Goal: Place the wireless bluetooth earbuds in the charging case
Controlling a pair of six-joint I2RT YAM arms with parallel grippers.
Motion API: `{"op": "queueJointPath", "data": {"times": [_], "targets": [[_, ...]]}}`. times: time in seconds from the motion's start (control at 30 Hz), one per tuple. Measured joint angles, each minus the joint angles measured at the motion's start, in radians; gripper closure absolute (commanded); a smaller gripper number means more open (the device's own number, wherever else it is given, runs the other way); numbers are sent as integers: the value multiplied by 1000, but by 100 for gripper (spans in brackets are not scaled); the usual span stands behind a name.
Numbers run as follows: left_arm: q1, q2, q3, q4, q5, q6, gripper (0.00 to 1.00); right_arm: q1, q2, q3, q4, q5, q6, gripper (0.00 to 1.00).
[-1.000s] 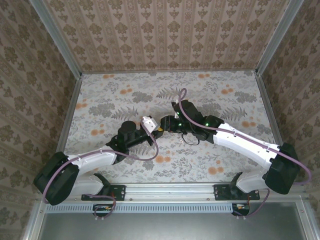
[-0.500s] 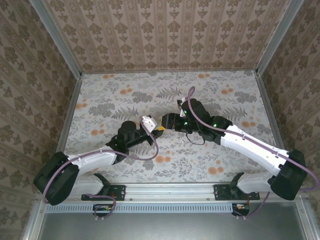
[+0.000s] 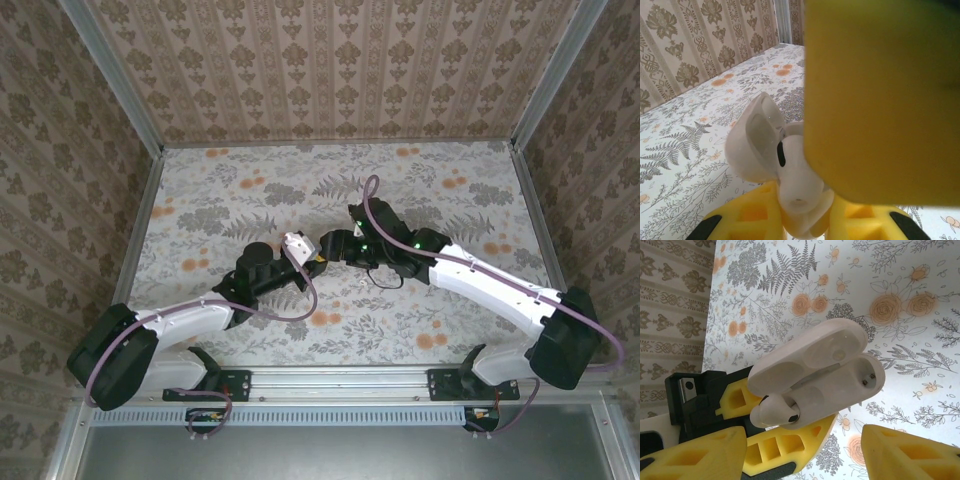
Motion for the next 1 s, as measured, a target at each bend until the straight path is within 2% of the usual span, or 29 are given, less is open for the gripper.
{"op": "queueJointPath", "data": {"times": [0.33,1.0], "targets": [[-1,0,0,6,7,0,85,0,7,2,2,0,13,31],[-1,0,0,19,19,-5,85,-6,2,1,1,16,10,42]]}}
